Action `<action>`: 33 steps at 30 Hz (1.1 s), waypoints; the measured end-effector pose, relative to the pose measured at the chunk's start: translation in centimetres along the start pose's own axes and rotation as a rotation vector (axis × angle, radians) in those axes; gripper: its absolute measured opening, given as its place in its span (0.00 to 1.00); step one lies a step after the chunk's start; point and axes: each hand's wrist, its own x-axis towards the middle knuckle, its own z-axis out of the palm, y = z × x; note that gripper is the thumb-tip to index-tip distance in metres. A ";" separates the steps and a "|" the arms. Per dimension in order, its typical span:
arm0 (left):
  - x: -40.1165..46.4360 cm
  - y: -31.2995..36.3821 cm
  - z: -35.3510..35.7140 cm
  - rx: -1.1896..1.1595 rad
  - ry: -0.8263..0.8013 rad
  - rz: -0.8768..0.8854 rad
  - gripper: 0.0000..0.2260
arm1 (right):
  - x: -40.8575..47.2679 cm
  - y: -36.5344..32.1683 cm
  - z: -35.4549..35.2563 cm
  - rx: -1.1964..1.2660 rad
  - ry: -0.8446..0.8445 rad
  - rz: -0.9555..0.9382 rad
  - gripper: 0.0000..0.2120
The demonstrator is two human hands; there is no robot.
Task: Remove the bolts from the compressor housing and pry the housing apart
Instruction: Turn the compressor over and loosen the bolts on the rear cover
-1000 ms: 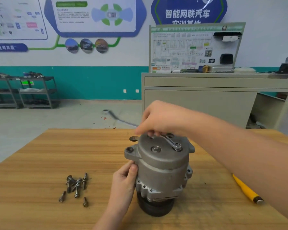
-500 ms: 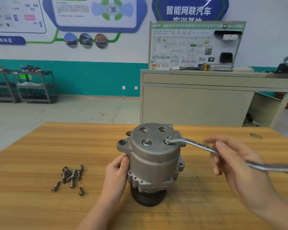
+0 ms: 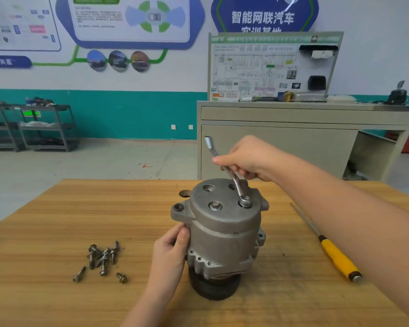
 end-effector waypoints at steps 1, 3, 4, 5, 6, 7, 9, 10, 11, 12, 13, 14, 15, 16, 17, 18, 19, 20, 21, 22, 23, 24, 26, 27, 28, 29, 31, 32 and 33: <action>0.0 0.2 0.0 0.001 -0.003 -0.003 0.13 | -0.3 -1.0 0.8 -0.097 -0.015 -0.080 0.14; 0.0 0.3 0.0 0.019 -0.011 0.009 0.14 | -1.8 -2.7 2.3 -0.280 -0.037 -0.282 0.14; 0.1 0.3 0.0 0.029 -0.008 0.020 0.14 | -2.8 -3.1 2.9 -0.377 -0.035 -0.390 0.14; 0.1 0.4 -0.1 0.028 -0.002 0.029 0.14 | -4.0 -3.2 3.3 -0.470 -0.028 -0.494 0.13; 0.1 0.2 -0.2 0.030 0.000 0.035 0.15 | -5.3 -3.1 3.6 -0.548 -0.018 -0.592 0.12; 0.1 0.2 -0.1 0.035 -0.001 0.037 0.15 | -6.6 -2.7 3.7 -0.599 -0.008 -0.683 0.11; 0.1 -0.3 -0.3 0.055 0.021 0.009 0.17 | -9.1 -1.3 3.8 -0.623 0.020 -0.850 0.12; 0.3 -0.7 -0.5 0.064 0.043 -0.015 0.19 | -10.1 -0.4 3.6 -0.613 0.047 -0.927 0.14; 0.3 -0.8 -0.6 0.068 0.050 -0.036 0.19 | -11.0 0.8 3.4 -0.596 0.096 -1.002 0.15; 0.4 -1.0 -0.7 0.067 0.034 -0.037 0.17 | -11.7 2.3 3.0 -0.556 0.158 -1.064 0.17; 0.4 -0.9 -0.7 0.059 0.013 -0.037 0.14 | -12.3 3.9 2.6 -0.472 0.201 -1.089 0.18; 0.3 -0.9 -0.7 0.051 0.007 -0.032 0.13 | -12.9 5.5 2.1 -0.335 0.217 -1.060 0.18; 0.2 -0.8 -0.8 0.044 0.007 -0.028 0.15 | -13.4 7.0 1.6 -0.153 0.212 -0.983 0.18; 0.2 -0.9 -0.8 0.048 0.008 -0.029 0.17 | -13.7 8.2 1.2 0.067 0.199 -0.872 0.17; 0.1 -0.8 -0.7 0.044 0.003 -0.026 0.19 | -13.9 9.0 0.8 0.314 0.158 -0.738 0.17; 0.1 -0.8 -0.7 0.040 -0.008 -0.024 0.21 | -13.8 9.7 0.5 0.552 0.097 -0.599 0.18; 0.1 -0.7 -0.5 0.037 -0.018 -0.017 0.22 | -13.3 10.2 0.2 0.760 0.029 -0.467 0.15; 0.0 -0.6 -0.4 0.036 -0.019 -0.007 0.23 | -12.5 10.6 -0.1 0.905 -0.020 -0.361 0.12; 0.0 -0.6 -0.4 0.036 -0.012 -0.001 0.23 | -11.6 10.9 -0.4 0.977 -0.039 -0.275 0.09; 0.0 -0.7 -0.4 0.038 -0.004 0.000 0.22 | -10.6 10.9 -0.7 1.003 -0.041 -0.206 0.08; 0.0 -0.7 -0.5 0.038 0.000 0.002 0.19 | -9.5 10.8 -1.0 1.006 -0.034 -0.144 0.09; 0.0 -0.7 -0.5 0.037 0.001 0.008 0.16 | -8.3 10.6 -1.2 0.990 -0.020 -0.090 0.09; 0.1 -0.9 -0.5 0.037 0.001 0.007 0.13 | -5.8 9.8 -1.7 0.884 0.001 -0.001 0.10; 0.2 -0.8 -0.5 0.040 -0.002 0.004 0.13 | -4.6 9.1 -2.1 0.806 -0.007 0.034 0.11; 0.2 -0.8 -0.5 0.040 -0.006 0.000 0.14 | -3.6 8.4 -2.5 0.733 -0.032 0.061 0.12; 0.2 -0.7 -0.4 0.032 -0.014 -0.004 0.14 | -2.6 7.7 -2.7 0.672 -0.069 0.083 0.12; 0.3 -0.7 -0.4 0.024 -0.031 -0.006 0.18 | -1.0 6.0 -2.9 0.534 -0.143 0.090 0.11; 0.3 -0.6 -0.5 0.029 -0.032 -0.001 0.20 | -0.3 5.1 -2.7 0.441 -0.172 0.072 0.10; 0.4 -0.7 -0.5 0.036 -0.026 0.005 0.20 | 0.2 4.0 -2.4 0.329 -0.193 0.042 0.10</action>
